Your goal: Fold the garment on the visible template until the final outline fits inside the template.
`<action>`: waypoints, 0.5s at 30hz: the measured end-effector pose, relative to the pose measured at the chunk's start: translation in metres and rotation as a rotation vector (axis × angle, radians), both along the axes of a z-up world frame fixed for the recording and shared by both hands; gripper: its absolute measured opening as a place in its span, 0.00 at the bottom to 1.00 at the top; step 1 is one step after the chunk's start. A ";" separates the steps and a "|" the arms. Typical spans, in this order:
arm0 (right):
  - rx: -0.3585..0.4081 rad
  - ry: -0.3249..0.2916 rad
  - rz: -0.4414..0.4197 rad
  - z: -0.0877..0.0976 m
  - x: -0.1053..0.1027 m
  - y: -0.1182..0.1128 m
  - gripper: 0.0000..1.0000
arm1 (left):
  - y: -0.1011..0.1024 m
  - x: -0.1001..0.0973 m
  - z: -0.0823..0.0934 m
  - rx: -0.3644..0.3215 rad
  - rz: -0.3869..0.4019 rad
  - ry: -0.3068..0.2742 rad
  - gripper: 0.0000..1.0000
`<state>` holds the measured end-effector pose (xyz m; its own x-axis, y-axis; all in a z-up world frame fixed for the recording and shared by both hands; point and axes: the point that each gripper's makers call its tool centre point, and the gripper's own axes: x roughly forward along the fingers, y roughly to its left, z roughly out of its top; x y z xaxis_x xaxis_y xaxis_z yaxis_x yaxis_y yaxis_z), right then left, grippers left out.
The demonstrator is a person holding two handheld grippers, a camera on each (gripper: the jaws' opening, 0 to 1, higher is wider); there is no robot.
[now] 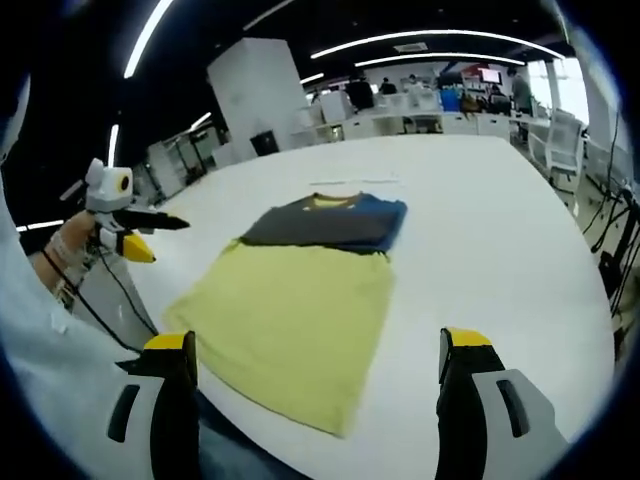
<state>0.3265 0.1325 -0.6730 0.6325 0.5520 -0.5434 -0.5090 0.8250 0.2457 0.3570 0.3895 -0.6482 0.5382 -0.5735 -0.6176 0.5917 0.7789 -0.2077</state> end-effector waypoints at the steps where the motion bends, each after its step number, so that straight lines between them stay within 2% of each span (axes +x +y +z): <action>1: -0.013 0.011 0.004 -0.004 -0.002 -0.001 1.00 | 0.001 -0.003 -0.002 -0.008 0.007 0.016 1.00; 5: -0.043 0.036 0.019 -0.014 -0.005 -0.003 1.00 | 0.008 -0.009 -0.013 0.009 0.025 0.044 1.00; 13: -0.036 0.080 0.017 -0.031 -0.011 -0.005 1.00 | 0.015 -0.024 -0.027 -0.020 0.055 0.089 1.00; 15: -0.016 0.102 0.009 -0.036 -0.013 -0.005 1.00 | 0.016 -0.032 -0.032 -0.018 0.055 0.120 1.00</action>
